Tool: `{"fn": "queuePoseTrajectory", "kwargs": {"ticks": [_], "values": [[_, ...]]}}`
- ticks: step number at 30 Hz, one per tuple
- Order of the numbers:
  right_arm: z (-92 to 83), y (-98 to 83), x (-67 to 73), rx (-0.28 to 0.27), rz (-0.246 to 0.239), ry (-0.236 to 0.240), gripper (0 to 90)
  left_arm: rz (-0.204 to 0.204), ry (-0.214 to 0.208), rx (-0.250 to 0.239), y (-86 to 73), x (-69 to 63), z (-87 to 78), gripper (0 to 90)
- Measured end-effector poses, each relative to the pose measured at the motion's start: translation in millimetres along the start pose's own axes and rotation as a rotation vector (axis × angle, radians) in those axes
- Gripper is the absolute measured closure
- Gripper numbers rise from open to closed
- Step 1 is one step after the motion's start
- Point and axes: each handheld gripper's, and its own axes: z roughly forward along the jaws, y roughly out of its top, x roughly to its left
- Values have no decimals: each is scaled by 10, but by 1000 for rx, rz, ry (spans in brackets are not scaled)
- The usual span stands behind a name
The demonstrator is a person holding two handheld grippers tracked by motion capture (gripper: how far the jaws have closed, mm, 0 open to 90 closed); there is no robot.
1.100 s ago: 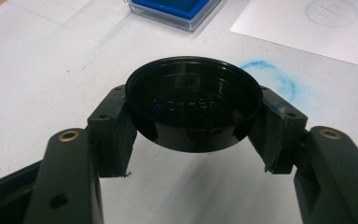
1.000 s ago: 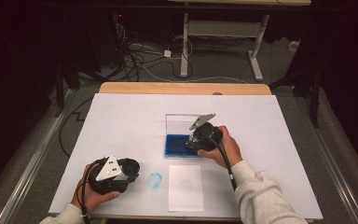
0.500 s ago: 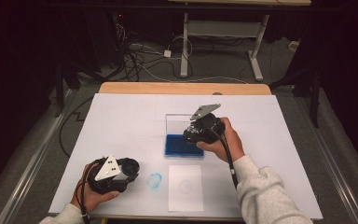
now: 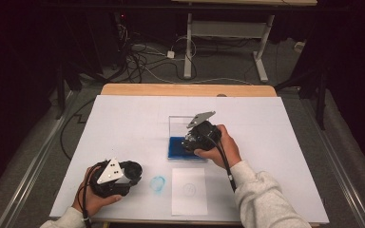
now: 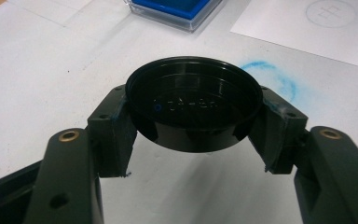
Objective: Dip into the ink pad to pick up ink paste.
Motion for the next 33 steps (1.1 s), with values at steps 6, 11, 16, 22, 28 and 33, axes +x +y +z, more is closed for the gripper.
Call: {"fn": "queuePoseTrajectory", "kwargs": {"ticks": [6,11,16,22,28,33], "values": [[86,-61,0,22,12,-1,569,3,-1,3,-2,2,1,367],[113,-104,-19,28,26,1,569,3,-1,4,-2,0,3,367],[97,-111,-26,30,27,-3,569,4,-3,9,-3,2,11,367],[142,-137,-26,33,29,-9,569,5,-2,10,-3,-2,9,367],[147,-139,-25,34,30,-5,569,6,-2,9,-3,-6,5,367],[154,-135,-32,34,27,-1,570,10,-3,10,-2,-11,8,367]]}}
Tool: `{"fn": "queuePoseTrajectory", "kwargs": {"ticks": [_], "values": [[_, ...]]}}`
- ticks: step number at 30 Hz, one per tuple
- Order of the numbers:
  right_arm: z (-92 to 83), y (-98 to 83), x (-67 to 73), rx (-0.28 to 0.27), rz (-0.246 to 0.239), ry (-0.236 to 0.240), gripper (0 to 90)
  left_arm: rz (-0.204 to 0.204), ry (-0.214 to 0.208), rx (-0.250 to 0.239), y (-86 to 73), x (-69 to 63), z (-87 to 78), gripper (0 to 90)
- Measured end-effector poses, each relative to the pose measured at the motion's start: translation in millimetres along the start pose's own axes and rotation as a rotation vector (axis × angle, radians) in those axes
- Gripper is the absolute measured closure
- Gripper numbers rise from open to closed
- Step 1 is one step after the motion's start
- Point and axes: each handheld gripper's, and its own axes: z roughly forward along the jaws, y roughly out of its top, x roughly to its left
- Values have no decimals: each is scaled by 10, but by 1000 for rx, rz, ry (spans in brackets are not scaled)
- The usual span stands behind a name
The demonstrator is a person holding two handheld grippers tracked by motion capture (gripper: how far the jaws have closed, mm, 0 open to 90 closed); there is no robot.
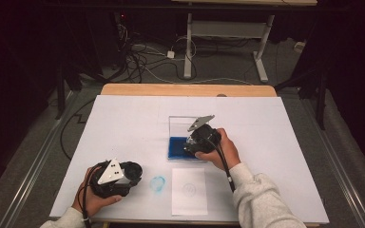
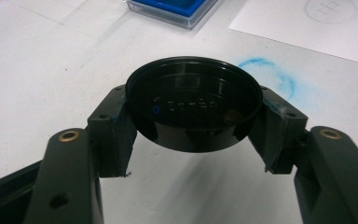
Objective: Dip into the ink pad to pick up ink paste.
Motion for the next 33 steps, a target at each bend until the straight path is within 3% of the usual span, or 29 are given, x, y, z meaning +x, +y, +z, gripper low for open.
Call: {"fn": "queuePoseTrajectory", "kwargs": {"ticks": [33], "values": [[-4,37,-9,28,-14,7,570,-1,-13,1,8,3,13,367]]}}
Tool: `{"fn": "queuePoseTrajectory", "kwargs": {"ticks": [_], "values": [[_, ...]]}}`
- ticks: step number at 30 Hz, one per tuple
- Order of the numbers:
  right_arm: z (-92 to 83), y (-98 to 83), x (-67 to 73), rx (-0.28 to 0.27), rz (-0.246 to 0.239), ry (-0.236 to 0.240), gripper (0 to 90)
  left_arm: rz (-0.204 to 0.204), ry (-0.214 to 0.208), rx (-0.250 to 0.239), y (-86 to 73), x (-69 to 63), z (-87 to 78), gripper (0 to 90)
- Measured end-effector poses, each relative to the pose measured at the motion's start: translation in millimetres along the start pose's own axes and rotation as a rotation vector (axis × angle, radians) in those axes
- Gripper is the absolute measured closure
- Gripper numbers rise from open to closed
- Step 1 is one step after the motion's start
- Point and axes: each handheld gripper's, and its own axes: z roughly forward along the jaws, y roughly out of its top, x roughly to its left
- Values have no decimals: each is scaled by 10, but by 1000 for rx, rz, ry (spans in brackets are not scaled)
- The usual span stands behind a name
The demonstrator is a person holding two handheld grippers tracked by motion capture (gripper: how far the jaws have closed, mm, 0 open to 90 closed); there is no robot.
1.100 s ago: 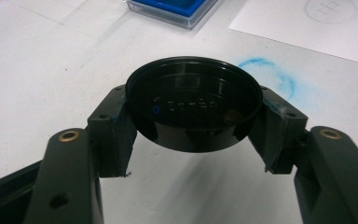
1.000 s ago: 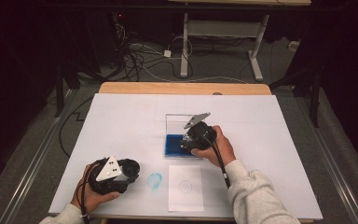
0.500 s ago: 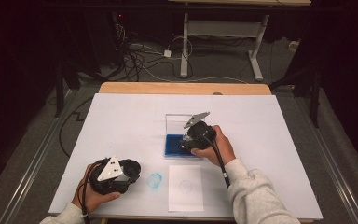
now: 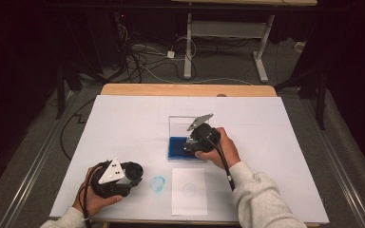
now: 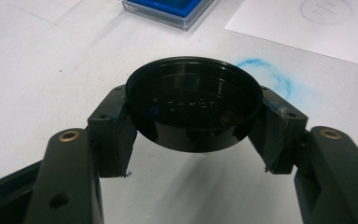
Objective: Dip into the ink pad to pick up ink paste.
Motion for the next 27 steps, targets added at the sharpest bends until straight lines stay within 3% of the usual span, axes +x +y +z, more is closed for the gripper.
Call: {"fn": "queuePoseTrajectory", "kwargs": {"ticks": [6,16,27], "values": [[-68,10,-23,-18,13,-8,570,-3,2,-10,2,10,-14,367],[-452,38,-31,-117,5,-17,570,1,3,-16,8,11,-30,367],[-760,-211,62,-235,27,18,570,-3,1,-8,-7,-2,-22,367]]}}
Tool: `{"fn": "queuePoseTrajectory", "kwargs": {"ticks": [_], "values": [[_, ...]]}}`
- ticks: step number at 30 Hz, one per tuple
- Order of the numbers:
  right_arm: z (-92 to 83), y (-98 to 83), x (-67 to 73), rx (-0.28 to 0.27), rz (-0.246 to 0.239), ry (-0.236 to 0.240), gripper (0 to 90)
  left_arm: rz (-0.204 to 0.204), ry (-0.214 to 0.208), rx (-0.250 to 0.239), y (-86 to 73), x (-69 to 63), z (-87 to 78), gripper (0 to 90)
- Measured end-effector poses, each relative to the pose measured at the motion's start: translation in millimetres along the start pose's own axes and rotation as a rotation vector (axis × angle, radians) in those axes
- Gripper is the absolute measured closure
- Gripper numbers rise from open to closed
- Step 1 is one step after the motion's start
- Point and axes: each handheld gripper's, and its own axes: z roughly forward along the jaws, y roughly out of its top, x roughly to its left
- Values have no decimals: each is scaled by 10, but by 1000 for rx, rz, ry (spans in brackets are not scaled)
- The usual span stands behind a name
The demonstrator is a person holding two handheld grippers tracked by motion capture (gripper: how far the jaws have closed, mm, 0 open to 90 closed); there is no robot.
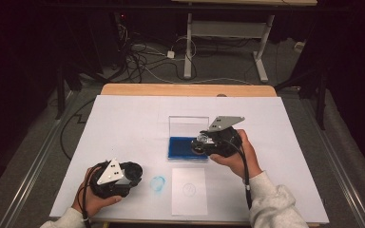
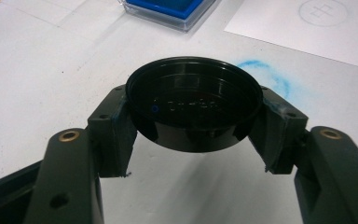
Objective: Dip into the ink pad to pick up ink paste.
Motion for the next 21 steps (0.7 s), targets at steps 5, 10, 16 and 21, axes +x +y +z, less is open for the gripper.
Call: {"fn": "queuePoseTrajectory", "kwargs": {"ticks": [5,10,16,21], "values": [[-77,-26,47,-12,-20,6,570,5,-1,2,4,7,4,367],[-132,-25,97,-23,-31,31,570,4,-4,1,4,14,14,367],[-209,1,118,-40,-41,39,570,-3,-9,-3,-13,41,17,366],[-262,13,155,-47,-50,48,570,6,-8,-7,3,43,18,367]]}}
